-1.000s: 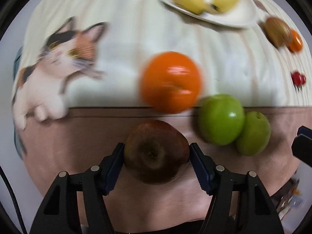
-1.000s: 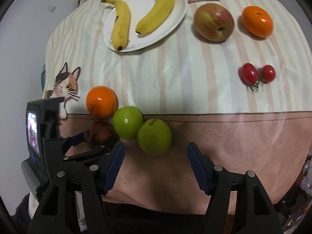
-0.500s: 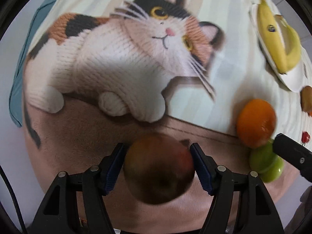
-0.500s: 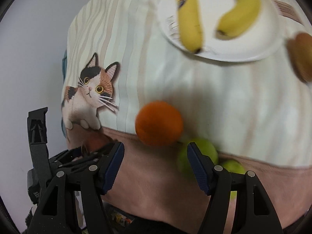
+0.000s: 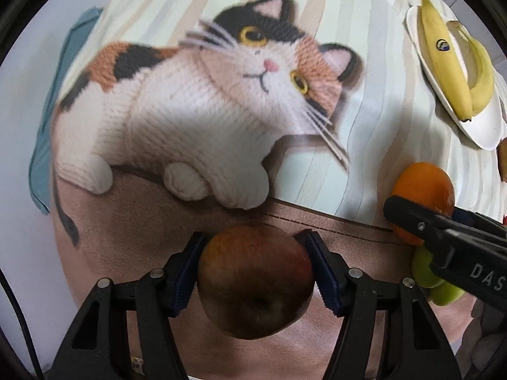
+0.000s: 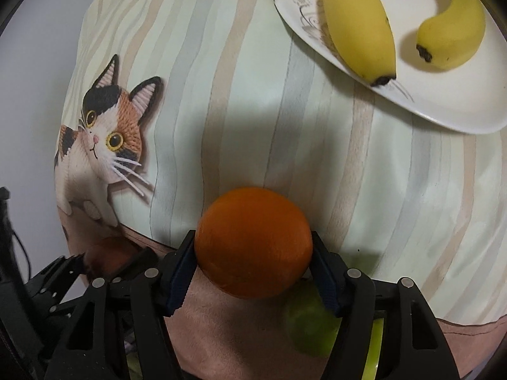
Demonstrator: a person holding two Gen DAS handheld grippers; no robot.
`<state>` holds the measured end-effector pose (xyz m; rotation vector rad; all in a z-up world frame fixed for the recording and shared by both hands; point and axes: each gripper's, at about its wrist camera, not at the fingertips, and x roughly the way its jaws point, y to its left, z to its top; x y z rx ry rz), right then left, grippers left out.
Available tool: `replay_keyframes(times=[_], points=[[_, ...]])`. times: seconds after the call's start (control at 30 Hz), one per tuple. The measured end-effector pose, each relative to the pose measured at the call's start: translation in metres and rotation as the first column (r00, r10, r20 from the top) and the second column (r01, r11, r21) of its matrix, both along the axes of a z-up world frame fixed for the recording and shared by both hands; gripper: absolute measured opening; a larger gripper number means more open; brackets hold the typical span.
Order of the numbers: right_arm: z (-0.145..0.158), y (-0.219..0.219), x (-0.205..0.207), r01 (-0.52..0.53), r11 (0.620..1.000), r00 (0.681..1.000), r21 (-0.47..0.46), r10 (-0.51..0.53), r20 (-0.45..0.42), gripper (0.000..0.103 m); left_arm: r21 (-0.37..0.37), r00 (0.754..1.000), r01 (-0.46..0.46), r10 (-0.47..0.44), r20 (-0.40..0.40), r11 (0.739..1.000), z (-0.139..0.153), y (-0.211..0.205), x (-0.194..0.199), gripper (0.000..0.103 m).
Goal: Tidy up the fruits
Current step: 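Place the brown apple and orange onto the plate with both tools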
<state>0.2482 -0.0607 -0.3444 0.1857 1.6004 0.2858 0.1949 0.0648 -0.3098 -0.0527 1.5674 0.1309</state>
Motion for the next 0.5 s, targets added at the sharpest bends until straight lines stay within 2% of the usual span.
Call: replay_keyframes(times=[0.2, 0.5], points=[[0.029, -0.01, -0.003, 0.017, 1.0, 0.998, 0.026, -0.018, 0.062, 0.068, 0.0, 0.998, 0.036, -0.036, 0.049, 0.999, 0.03, -0.017, 0.006, 0.062], [0.089, -0.07, 0.011, 0.095, 0.992, 0.98, 0.077, -0.107, 0.168, 0.068, -0.093, 0.985, 0.093, -0.079, 0.151, 0.991, 0.09, -0.055, 0.055, 0.062]])
